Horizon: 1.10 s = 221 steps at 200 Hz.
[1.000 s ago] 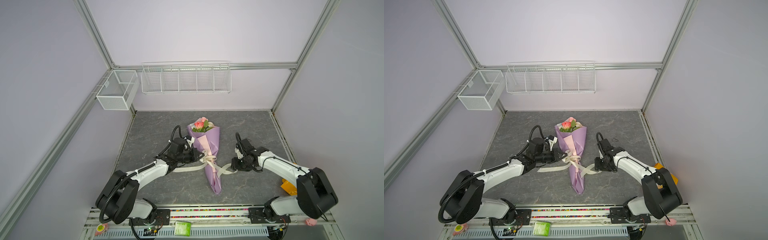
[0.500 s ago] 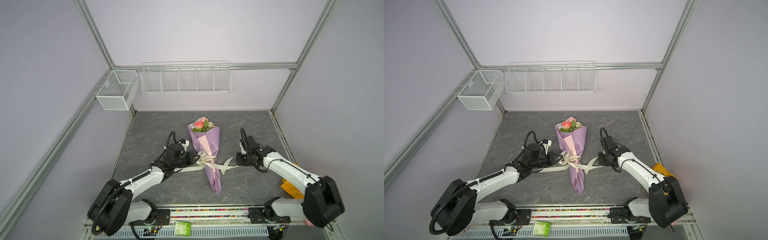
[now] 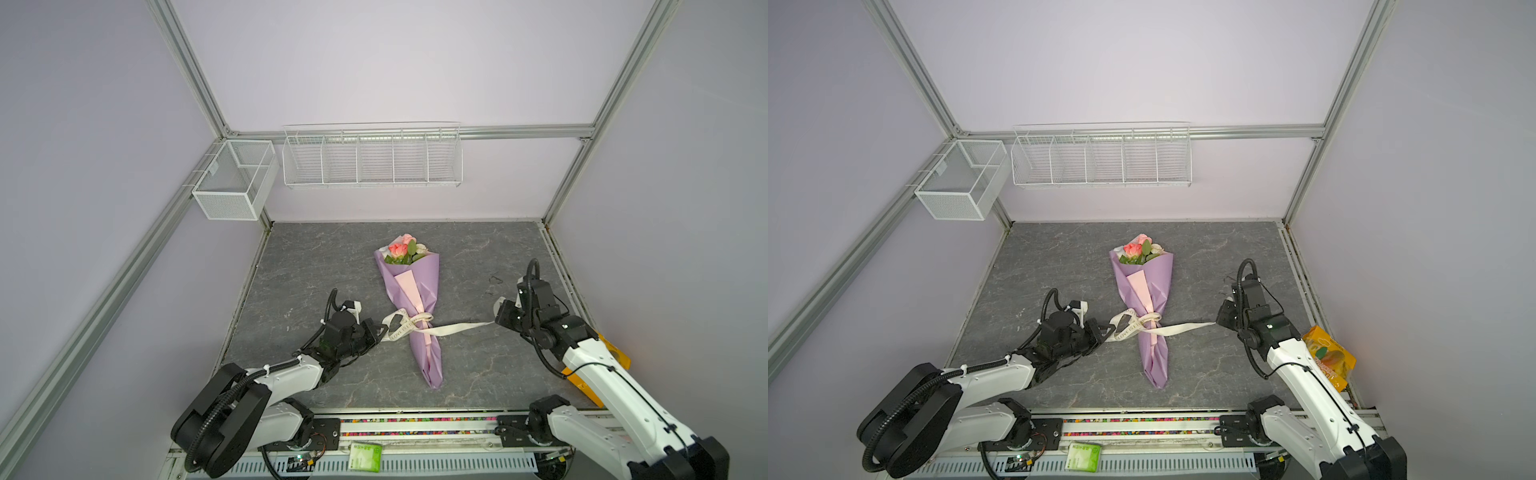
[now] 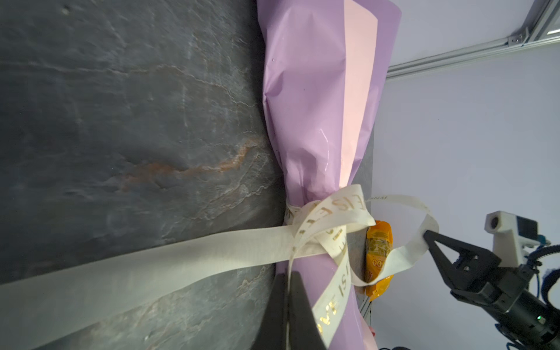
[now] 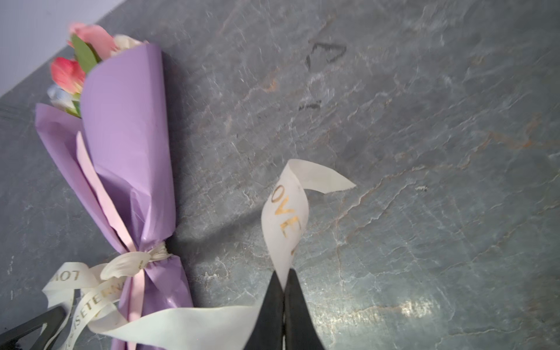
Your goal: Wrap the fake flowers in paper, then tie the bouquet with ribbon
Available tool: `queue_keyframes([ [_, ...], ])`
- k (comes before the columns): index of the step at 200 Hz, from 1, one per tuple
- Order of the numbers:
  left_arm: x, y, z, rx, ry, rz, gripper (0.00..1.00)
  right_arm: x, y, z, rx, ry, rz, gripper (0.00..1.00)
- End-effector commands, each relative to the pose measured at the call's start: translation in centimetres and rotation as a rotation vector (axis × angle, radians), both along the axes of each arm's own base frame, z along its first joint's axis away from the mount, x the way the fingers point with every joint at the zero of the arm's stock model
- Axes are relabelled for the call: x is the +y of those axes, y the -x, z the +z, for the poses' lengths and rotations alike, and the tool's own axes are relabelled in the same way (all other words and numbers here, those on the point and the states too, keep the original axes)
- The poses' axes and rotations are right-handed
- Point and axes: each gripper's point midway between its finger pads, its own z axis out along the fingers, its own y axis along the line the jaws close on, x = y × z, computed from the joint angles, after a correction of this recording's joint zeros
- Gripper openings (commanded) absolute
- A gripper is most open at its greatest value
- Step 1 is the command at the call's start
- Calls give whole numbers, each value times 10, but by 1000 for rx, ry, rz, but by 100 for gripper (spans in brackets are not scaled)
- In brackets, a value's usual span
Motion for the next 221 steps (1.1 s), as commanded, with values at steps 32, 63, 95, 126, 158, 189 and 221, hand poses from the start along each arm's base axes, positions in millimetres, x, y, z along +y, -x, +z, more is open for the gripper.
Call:
queue_keyframes([
  [32,28,3,10,-31,-74,107,45,19,7,-32,120,-102,20,7],
  [63,68,5,35,-147,-245,192,60,21,4,-24,98,-109,31,7],
  [95,48,5,90,-367,-253,24,64,23,2,-18,72,-120,41,7],
  [126,-15,1,93,-377,-302,-347,56,27,1,-18,72,-139,52,7],
  [158,-69,3,76,-411,-542,-657,54,31,1,-15,67,-158,63,7],
  [189,-78,-8,55,-348,-693,-778,53,34,0,-13,56,-179,66,7],
  [221,-80,-13,38,-327,-815,-894,53,36,-2,-11,57,-185,76,7],
])
